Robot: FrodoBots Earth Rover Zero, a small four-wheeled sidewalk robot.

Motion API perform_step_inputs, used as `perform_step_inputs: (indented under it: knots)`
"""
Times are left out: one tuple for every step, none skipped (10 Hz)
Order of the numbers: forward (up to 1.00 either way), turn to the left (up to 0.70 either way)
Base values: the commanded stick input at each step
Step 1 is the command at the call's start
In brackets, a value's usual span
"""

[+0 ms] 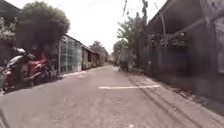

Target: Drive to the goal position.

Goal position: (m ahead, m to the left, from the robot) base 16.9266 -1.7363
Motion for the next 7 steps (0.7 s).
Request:
perform_step_inputs:
  knots:
    - [1.0,0.0]
    - [1.0,0.16]
    - [1.0,0.27]
    - [1.0,0.02]
    - [1.0,0.0]
    - [1.0,0.0]
    - [1.0,0.0]
